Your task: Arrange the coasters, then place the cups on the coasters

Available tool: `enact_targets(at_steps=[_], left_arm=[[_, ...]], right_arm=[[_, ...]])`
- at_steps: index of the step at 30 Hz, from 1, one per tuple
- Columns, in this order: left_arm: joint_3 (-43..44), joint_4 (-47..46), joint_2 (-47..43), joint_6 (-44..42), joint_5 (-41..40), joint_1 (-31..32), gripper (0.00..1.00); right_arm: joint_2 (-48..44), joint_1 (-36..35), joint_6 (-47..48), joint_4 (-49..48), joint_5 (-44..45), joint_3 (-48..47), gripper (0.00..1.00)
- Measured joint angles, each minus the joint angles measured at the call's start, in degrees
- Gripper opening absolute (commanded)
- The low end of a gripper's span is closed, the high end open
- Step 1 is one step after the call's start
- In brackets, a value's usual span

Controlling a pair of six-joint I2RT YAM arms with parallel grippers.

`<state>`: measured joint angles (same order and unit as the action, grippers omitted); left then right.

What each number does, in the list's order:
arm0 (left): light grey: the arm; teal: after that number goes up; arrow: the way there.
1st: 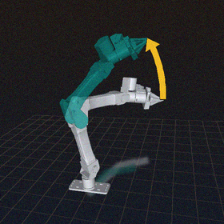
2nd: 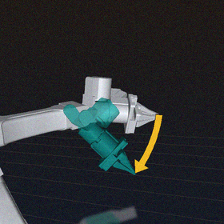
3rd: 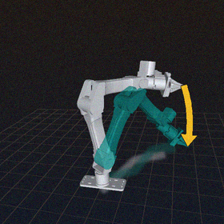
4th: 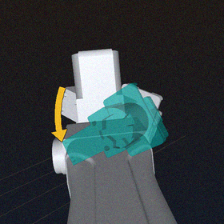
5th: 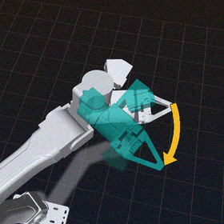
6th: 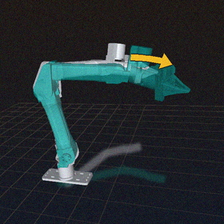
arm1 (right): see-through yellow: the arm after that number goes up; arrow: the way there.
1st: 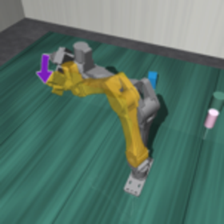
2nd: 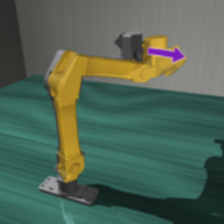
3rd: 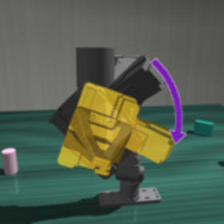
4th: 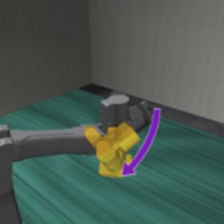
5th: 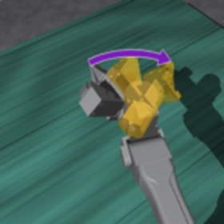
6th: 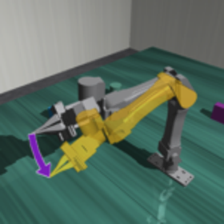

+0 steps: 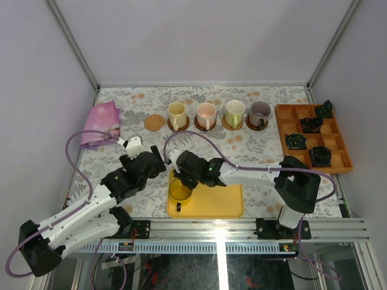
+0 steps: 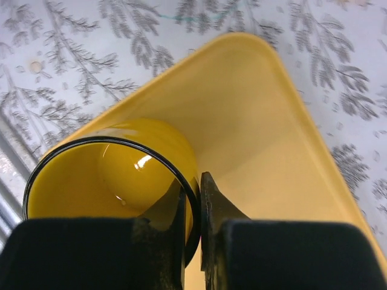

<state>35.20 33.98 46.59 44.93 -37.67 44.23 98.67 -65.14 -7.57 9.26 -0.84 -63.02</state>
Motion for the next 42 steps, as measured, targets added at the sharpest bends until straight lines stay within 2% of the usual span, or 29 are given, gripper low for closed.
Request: enact_targets(at_steps=[9, 11, 14, 15, 24, 30, 35, 42], left_arm=[[0.0, -4.0, 4.6, -3.5, 4.5, 0.0, 0.91], [0.0, -5.6, 6.3, -5.4, 6.7, 0.0, 0.92], [0.0, -8.5, 8.3, -8.7, 11.0, 0.0, 0.92], [0.0, -9.6, 8.8, -9.7, 12.6, 0.0, 0.92], [0.0, -17.0, 9.8, -17.3, 27.7, 0.0, 0.91], [0.0, -17.9, 7.0, -21.2, 36.1, 0.2, 0.91], [0.0, -17.8, 5.1, -23.2, 42.1, 1.2, 0.81], [0.3, -16.8, 8.1, -23.8, 45.7, 3.3, 0.88]], right_arm=[[-4.9, 0.0, -11.1, 5.0, 19.6, 3.0, 0.01], [-6.3, 0.0, -13.9, 7.6, 23.8, 3.1, 0.09], [-8.0, 0.0, -17.1, 10.3, 27.3, 3.1, 0.32], [-8.6, 0.0, -18.2, 11.3, 28.0, 3.1, 0.36], [-12.9, 0.1, -23.4, 15.7, 31.8, 2.4, 0.58], [-14.1, 0.1, -24.5, 17.5, 33.7, 2.4, 0.62], [-20.3, 0.1, -25.2, 18.9, 37.4, 2.5, 0.63], [-32.7, 0.1, -26.0, 19.0, 43.5, 3.1, 0.64]])
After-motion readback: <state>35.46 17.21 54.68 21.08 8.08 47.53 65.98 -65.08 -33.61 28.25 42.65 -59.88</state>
